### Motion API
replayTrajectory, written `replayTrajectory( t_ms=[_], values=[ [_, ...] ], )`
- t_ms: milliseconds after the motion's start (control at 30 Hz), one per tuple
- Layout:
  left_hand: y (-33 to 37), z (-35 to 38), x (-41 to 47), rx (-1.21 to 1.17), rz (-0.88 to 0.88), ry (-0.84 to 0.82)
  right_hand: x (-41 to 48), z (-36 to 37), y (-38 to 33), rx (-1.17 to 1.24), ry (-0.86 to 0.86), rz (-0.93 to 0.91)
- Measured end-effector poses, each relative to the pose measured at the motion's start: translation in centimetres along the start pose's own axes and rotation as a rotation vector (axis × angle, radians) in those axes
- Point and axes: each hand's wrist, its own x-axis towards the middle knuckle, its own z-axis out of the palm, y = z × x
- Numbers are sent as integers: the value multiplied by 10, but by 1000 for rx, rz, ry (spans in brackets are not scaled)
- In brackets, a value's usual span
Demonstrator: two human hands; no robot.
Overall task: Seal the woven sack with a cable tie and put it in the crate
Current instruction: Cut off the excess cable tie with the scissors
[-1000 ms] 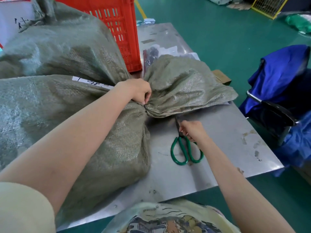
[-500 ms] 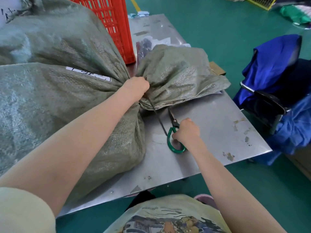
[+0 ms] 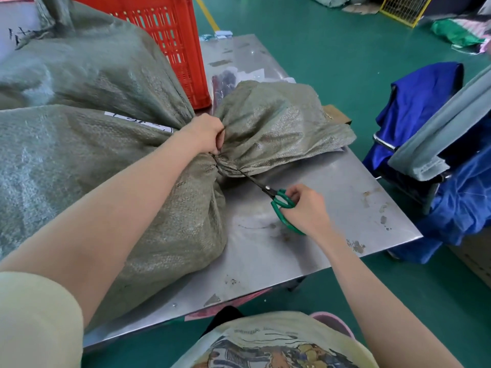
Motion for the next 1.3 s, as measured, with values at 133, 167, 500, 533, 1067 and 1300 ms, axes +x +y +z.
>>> replayTrajectory(
  t_ms=[133, 167, 500, 533, 1067, 1300],
  values=[
    [-9, -12, -2, -134, -5, -27, 7, -18, -11, -54, 58, -149],
    [-11, -14, -2, -159, -13, -42, 10, -22, -15, -94, 54, -176],
    [-32, -20, -5, -367, -71, 97, 47, -32, -59, -369, -9, -334],
    [-34, -19, -4, -393, -76, 102, 52, -32, -62, -380, -7, -348],
    [-42, -17, -1, -649, -184, 151, 92, -44, -88, -539, -55, -599],
    [-45, -15, 1, -756, -199, 152, 99, -46, -94, -530, -104, -648]
  ],
)
